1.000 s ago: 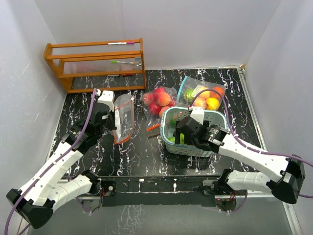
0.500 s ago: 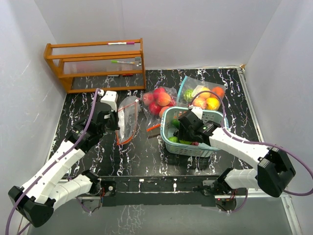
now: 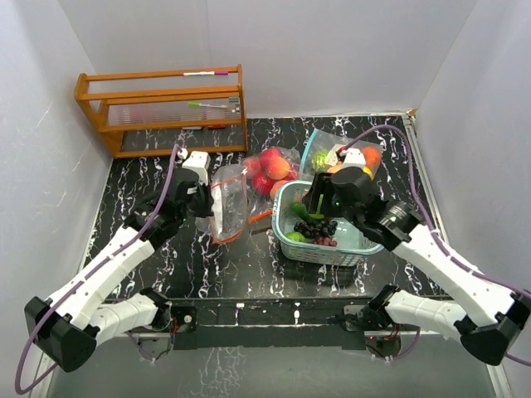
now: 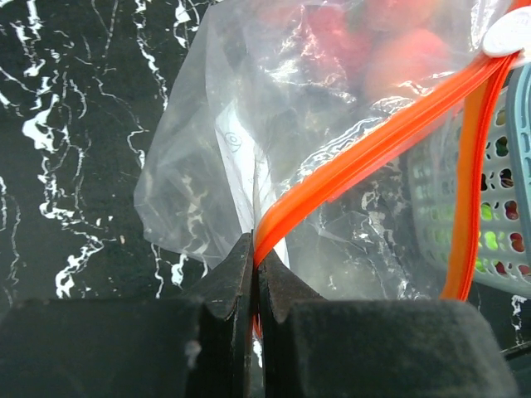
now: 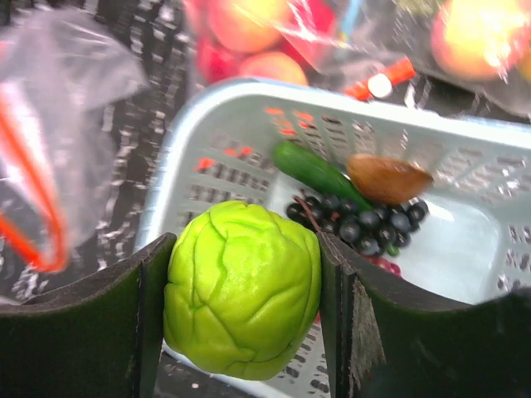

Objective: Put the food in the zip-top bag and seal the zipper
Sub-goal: Pick up the fake fruit from the bin, then place the fake fruit in the zipper food storage bag.

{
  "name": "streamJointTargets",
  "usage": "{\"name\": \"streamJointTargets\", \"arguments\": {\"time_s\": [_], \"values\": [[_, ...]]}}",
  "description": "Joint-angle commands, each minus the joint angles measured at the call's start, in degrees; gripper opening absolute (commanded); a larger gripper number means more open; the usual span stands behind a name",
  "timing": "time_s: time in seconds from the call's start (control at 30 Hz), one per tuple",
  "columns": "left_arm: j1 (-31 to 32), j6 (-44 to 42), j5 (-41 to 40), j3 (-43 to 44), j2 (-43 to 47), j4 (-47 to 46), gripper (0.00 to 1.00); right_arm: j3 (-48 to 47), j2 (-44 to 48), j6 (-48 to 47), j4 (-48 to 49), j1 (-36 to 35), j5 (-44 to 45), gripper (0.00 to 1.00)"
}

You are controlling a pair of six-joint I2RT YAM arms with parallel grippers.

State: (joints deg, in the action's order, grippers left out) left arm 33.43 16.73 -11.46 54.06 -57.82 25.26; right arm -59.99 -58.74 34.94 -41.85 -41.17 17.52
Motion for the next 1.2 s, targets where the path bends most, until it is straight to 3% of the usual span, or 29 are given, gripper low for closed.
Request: {"name": "streamJointTargets", "arguments": {"time_s": [0.0, 0.23, 0.5, 0.63, 0.83, 0.97, 1.07, 1.13, 1.17], "values": [[-0.3, 2.0, 3.9, 1.3, -2.2, -3.4, 0.00, -6.0, 3.1, -6.5, 5.6, 0.0, -8.8, 0.33], [-0.2, 3.4, 7.4, 3.0, -6.6, -6.7, 0.00, -4.6, -1.6, -5.9, 26.0, -1.9, -31.5, 0.31], [-0.2, 4.2, 8.3, 4.6, -6.5, -7.0, 0.00, -4.3, -13.4, -5.2, 36.9, -7.4, -28.0, 0.31], [-0.2, 4.2, 8.6, 5.2, -6.1, -6.3, 0.00, -4.6, -18.2, -4.5, 38.9, -7.9, -23.8, 0.37], [-0.2, 4.3, 8.9, 4.9, -4.7, -5.5, 0.00, -7.3, -24.9, -5.0, 39.1, -8.0, -17.3, 0.51], [-0.2, 4.5, 9.0, 4.1, -3.4, -5.5, 0.00, -9.4, -27.3, -4.9, 39.0, -8.1, -13.3, 0.72], [-0.2, 4.5, 8.9, 4.0, -3.1, -4.9, 0.00, -10.8, -27.8, -5.7, 38.0, -8.2, -11.8, 0.76], [-0.2, 4.2, 8.5, 3.9, -2.9, -4.6, 0.00, -10.9, -27.0, -6.2, 38.1, -8.6, -11.7, 0.96], [-0.2, 4.1, 8.3, 3.8, -2.8, -4.6, 0.00, -10.9, -26.5, -6.5, 38.4, -8.7, -11.9, 0.98]]}}
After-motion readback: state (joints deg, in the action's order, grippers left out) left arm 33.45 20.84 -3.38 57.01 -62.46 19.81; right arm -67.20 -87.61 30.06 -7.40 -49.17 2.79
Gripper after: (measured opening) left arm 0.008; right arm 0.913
